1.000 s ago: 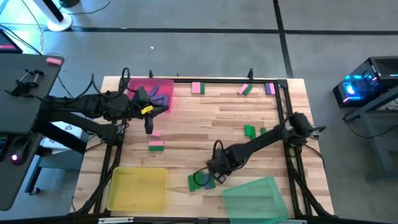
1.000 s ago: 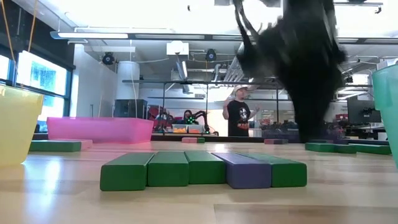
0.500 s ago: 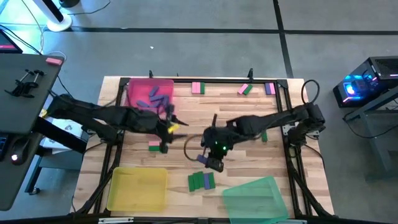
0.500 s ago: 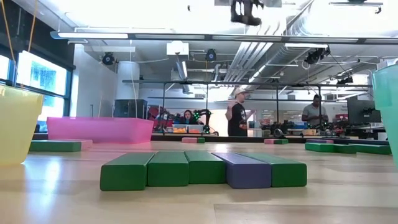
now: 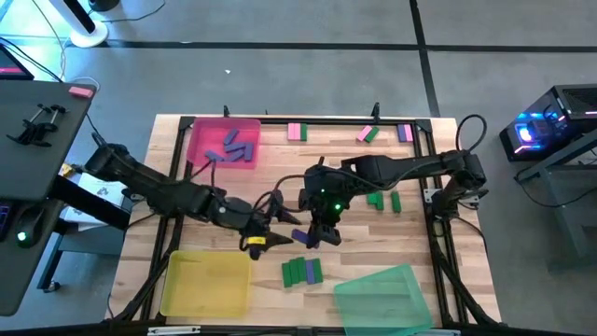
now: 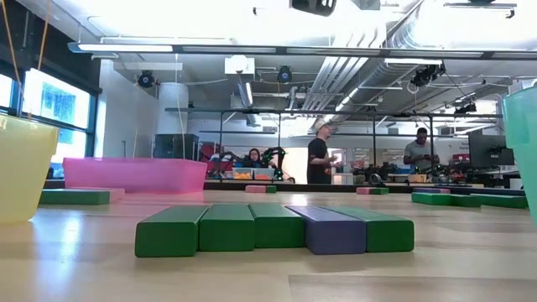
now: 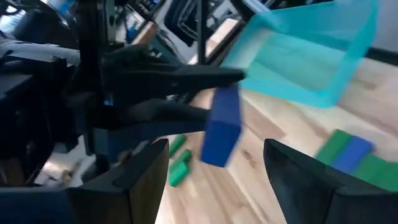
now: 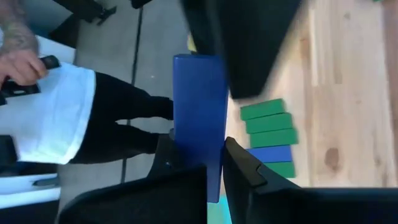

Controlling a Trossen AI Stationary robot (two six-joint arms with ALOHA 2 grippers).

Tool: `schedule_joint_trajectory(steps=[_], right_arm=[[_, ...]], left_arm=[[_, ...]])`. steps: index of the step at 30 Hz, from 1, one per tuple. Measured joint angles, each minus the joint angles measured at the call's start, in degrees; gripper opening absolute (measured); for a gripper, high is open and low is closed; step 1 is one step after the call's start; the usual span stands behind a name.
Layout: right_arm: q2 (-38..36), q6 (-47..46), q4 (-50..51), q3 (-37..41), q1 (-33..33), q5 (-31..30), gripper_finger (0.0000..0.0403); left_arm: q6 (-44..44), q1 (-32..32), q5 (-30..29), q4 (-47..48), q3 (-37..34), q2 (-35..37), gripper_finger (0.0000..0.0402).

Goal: Sort blocks
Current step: Put the violet block into the pink bin

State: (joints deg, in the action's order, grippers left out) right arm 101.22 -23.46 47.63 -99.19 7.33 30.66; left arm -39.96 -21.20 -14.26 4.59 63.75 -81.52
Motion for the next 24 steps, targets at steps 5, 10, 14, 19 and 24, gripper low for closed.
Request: schedule_joint_trajectory(steps=[5,10,14,19,24], right_arm=[[0.38,-0.54,-0.22,0.02,0.02,2.59,0.0000],[0.41,-2.01,-0.02,0.02,0.11,2.85,0.0000],[0.41,-2.19,-0.49,0.03,0.15,2.86,0.0000],[0.41,-2.66,-0.73,0.04,-0.14,2.96,0.0000],[0.49,-4.69,-1.10,0.15,-0.23,3.98,0.0000]], left_arm=[[-4.27,0.02,-0.10,-3.13,0.00,-2.54,0.0248],[-5.83,-0.90,-0.15,-4.33,-0.09,-3.78,0.0228],[-7.58,-1.98,-2.25,-6.43,0.04,-3.51,0.0174],[-8.98,-2.57,-2.36,-6.89,-0.02,-3.58,0.0083],[-8.59,-1.79,-1.83,-6.16,-0.02,-3.58,0.0031]])
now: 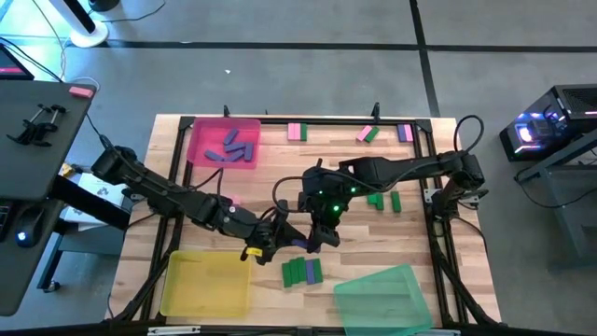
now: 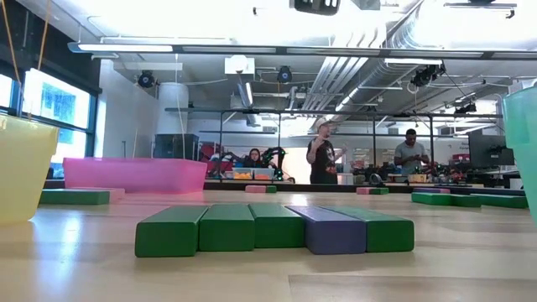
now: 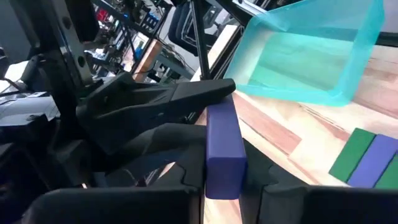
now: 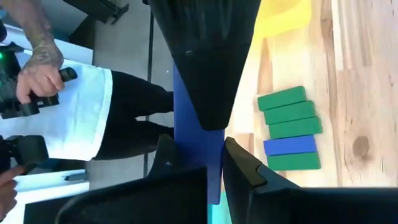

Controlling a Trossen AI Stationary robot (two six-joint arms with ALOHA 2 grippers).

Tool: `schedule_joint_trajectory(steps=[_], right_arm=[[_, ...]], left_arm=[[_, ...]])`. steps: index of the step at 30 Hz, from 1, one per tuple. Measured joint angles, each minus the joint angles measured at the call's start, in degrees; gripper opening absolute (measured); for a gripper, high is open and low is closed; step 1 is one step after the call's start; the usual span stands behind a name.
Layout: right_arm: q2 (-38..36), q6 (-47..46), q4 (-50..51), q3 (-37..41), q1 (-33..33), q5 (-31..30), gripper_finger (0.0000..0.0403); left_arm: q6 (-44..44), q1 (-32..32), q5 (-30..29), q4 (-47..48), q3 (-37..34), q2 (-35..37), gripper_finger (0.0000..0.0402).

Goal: Sort blocks
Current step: Put the violet block into the pink bin

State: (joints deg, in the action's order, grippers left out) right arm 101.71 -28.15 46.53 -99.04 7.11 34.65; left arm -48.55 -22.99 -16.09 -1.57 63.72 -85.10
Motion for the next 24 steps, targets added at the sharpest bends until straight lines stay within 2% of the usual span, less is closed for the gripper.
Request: schedule_joint_trajectory(steps=[6,9,12,15,18,21,24], right_arm=[[-0.09,-4.56,-0.91,0.00,0.16,-0.03,0.0011],[-0.11,-11.74,-1.43,0.00,-0.36,-0.09,0.0043],[-0.19,-15.40,-2.61,-0.45,-1.42,-1.75,0.0093],[-1.26,-14.55,-1.71,-1.59,-2.39,-1.51,0.0141],[-2.41,-11.95,0.99,-3.89,-3.71,1.69,0.0177],[-3.25,-9.65,6.92,-6.79,-5.11,2.94,0.0195],[-4.70,-5.60,13.42,-9.25,-5.28,-0.69,0.0198]], left_arm=[[0.81,-0.56,1.78,-1.64,-0.02,-0.02,0.0034],[3.29,-0.73,0.87,-0.65,-0.02,0.02,0.0029],[7.46,-0.71,-0.06,1.65,-0.02,0.20,0.0029],[12.74,-0.79,-0.20,6.11,-0.02,0.64,0.0029],[17.69,-0.82,-1.38,12.83,0.00,2.26,0.0029],[25.68,0.25,-6.93,23.32,0.00,5.37,0.0029],[36.83,4.22,-14.00,32.55,-1.70,11.09,0.0029]])
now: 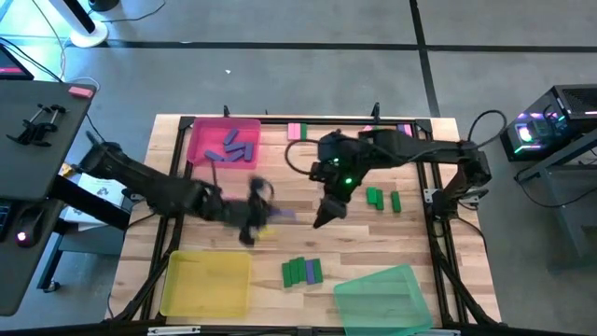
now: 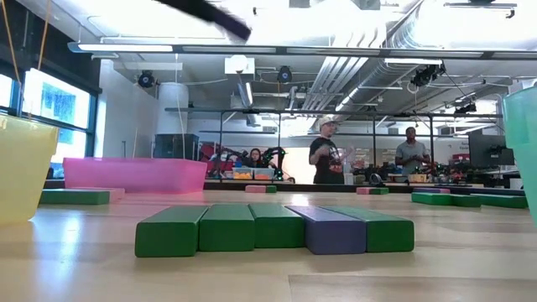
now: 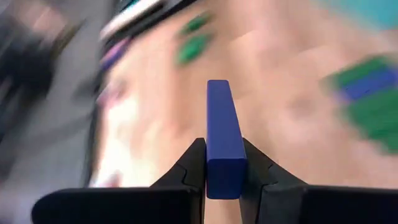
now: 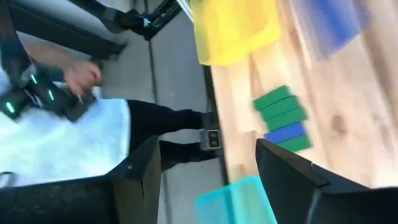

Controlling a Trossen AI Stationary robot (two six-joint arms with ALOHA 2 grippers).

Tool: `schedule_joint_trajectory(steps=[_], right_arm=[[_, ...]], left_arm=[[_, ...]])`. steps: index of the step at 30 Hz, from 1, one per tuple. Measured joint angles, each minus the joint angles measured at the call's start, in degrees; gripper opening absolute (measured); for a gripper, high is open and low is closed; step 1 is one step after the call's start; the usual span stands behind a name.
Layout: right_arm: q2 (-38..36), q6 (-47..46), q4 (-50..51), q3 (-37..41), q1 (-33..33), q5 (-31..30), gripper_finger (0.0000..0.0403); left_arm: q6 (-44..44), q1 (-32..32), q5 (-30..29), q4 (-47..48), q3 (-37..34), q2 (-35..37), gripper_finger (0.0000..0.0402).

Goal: Sort blocks
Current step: Put the violet block into the pink bin

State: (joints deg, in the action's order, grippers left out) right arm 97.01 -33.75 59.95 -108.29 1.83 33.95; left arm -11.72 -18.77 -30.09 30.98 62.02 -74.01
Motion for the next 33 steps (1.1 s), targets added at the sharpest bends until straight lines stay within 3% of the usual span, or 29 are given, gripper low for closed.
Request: schedule_joint_trajectory(steps=[3,7,10,13,17,20,23,29,33], right_arm=[[-2.03,2.85,4.40,-0.48,1.09,-5.26,0.0199],[-3.95,3.79,9.44,-0.48,3.72,-14.70,0.0199],[-5.00,3.64,10.96,-0.48,6.91,-22.21,0.0199],[-5.26,2.99,10.58,-0.48,10.42,-28.30,0.0199],[-5.23,-0.69,10.59,-0.43,14.16,-34.88,0.0200],[-5.18,-5.54,10.59,-0.43,16.92,-38.50,0.0200],[-5.18,-9.89,10.57,-0.43,20.08,-41.74,0.0200],[-5.18,-15.97,10.57,-0.41,26.44,-50.10,0.0200],[-5.14,-18.85,10.59,-0.40,28.25,-53.25,0.0200]], left_arm=[[11.04,6.25,-6.48,6.51,-5.84,7.22,0.0029],[25.85,17.10,-9.73,14.47,-14.57,16.92,0.0029],[31.89,27.27,-3.55,16.42,-19.03,21.09,0.0029],[31.94,37.01,4.41,15.45,-19.98,21.85,0.0029],[28.72,48.70,6.81,12.40,-19.98,18.53,0.0029],[28.38,56.61,12.70,11.46,-19.96,15.36,0.0029],[29.09,61.22,16.29,11.67,-19.96,12.94,0.0043],[30.10,63.79,22.74,12.43,-19.92,12.25,0.0144],[30.09,63.78,26.30,13.25,-17.62,12.61,0.0188]])
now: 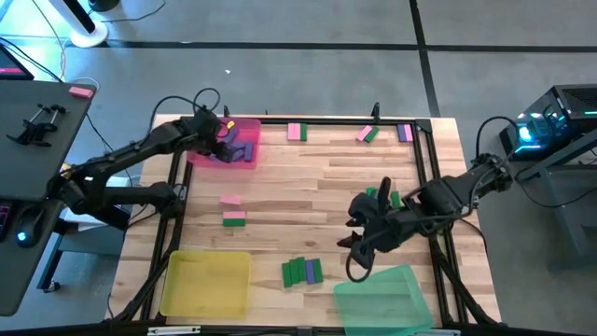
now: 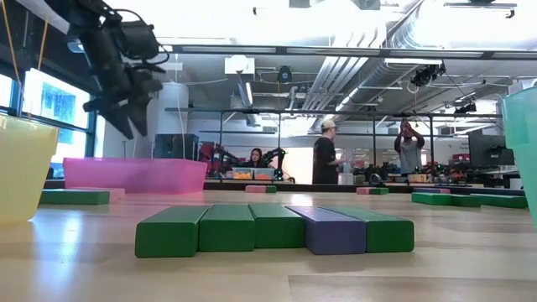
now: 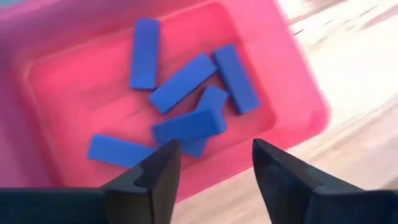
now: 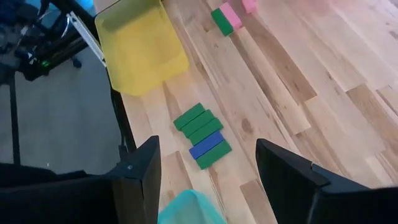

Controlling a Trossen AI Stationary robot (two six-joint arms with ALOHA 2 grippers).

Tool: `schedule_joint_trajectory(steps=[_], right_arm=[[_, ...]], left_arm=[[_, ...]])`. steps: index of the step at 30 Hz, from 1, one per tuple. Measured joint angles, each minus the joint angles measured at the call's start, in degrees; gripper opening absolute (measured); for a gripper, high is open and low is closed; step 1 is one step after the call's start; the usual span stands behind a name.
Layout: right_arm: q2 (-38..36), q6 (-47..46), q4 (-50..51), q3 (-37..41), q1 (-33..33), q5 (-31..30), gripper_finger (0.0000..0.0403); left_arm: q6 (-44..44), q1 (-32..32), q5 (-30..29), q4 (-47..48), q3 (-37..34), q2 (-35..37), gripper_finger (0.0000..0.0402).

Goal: Sort blocks
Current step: Put the violet block into the pink bin

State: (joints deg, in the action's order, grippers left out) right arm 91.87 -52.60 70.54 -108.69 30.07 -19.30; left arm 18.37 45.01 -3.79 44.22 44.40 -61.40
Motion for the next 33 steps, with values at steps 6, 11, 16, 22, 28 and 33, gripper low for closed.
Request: schedule_joint_trajectory(steps=[6,11,16,22,28,33], right_arm=[[0.05,1.19,-1.97,0.01,-0.93,0.39,0.0200],[3.07,2.72,-8.21,0.01,-3.63,8.20,0.0200],[11.03,16.52,-10.93,0.01,-4.17,18.33,0.0199],[22.80,31.82,-5.21,0.01,-5.00,19.28,0.0153],[32.35,37.80,-10.04,0.07,-7.70,30.50,0.0016],[37.87,41.29,-13.84,0.07,-8.49,32.25,0.0007]], left_arm=[[1.24,-1.20,11.27,0.91,6.33,1.26,0.0207],[4.41,-8.20,16.70,-7.36,6.69,7.11,0.0205],[8.46,-18.56,16.59,-15.14,6.69,12.93,0.0205],[12.71,-31.76,12.38,-26.62,6.69,15.91,0.0205],[14.03,-42.08,11.29,-33.74,6.69,15.95,0.0205],[14.51,-47.98,5.31,-35.12,6.69,15.89,0.0205]])
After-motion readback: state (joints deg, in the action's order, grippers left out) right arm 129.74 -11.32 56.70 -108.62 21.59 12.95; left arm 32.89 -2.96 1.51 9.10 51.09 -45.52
